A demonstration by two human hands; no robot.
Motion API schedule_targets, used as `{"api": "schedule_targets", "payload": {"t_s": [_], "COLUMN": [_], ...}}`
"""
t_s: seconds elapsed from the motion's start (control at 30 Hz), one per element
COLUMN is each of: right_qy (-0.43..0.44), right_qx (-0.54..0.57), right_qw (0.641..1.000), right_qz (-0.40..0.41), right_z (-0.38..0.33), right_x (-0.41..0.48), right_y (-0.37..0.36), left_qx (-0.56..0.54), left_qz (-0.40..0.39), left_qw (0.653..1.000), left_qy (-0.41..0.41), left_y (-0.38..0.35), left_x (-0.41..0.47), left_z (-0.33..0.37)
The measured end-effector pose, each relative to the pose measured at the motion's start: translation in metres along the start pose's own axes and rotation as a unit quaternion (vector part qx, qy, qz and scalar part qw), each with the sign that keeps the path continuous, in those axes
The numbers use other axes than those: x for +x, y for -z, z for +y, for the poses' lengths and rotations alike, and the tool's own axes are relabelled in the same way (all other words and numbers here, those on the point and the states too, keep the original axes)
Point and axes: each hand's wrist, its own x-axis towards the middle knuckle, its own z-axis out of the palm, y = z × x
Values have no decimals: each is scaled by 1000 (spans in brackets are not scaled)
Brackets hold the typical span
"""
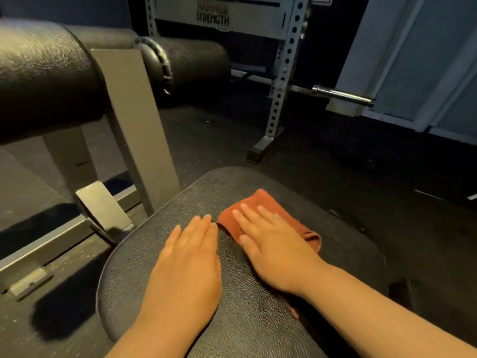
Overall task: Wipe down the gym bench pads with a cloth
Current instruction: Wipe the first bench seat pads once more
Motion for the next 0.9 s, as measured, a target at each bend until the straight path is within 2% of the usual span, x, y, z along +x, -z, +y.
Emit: {"api": "schedule_targets", "payload": {"t_s": [0.07, 0.1, 0.17, 0.23, 0.3, 0.37, 0.43, 0.5, 0.53, 0.63, 0.67, 0.7, 0.8, 0.87, 0.9], "right_qy": [95, 103, 61, -36, -79, -37, 43, 87, 68, -123, -160, -157, -32, 15, 6], "right_qx": [27, 33, 23, -3, -36, -13, 2, 8, 15, 7, -4, -16, 21, 34, 32], "right_qw": [995, 994, 998, 998, 996, 999, 999, 996, 998, 992, 986, 986, 998, 998, 998], "right_qz": [13, 11, 8, 45, 29, 19, 12, 11, 6, 37, 50, 56, 41, 42, 51], "right_z": [-13, -1, 35, 63, 55, 23, -3, -1, 11, 51, 49, 37, -4, 3, 18], "right_x": [0, 10, 43, 77, 105, 121, 122, 120, 124, 134, 133, 128, 92, 60, 44], "right_y": [4, 9, 13, 10, 2, -2, 5, 20, 24, 30, 27, 22, 9, 11, 15], "left_qx": [17, 20, 29, 40, 40, 36, 36, 40, 44, 60, 61, 62, 68, 58, 50], "left_qz": [25, 28, 27, 29, 21, 18, 20, 26, 28, 23, 20, 15, 18, 23, 30], "left_qw": [999, 999, 998, 998, 998, 999, 999, 998, 998, 997, 997, 997, 997, 998, 998], "left_qy": [21, 31, 38, 37, 38, 35, 35, 37, 38, 41, 40, 41, 33, 31, 33], "left_y": [-5, -7, -8, -8, -6, -5, -6, -6, -7, -6, -6, -5, -5, -3, -3], "left_x": [1, 2, 3, 4, 5, 5, 6, 7, 8, 9, 9, 9, 8, 6, 5], "left_z": [-3, -4, -4, -4, -4, -5, -7, -9, -10, -9, -9, -8, -11, -12, -12]}}
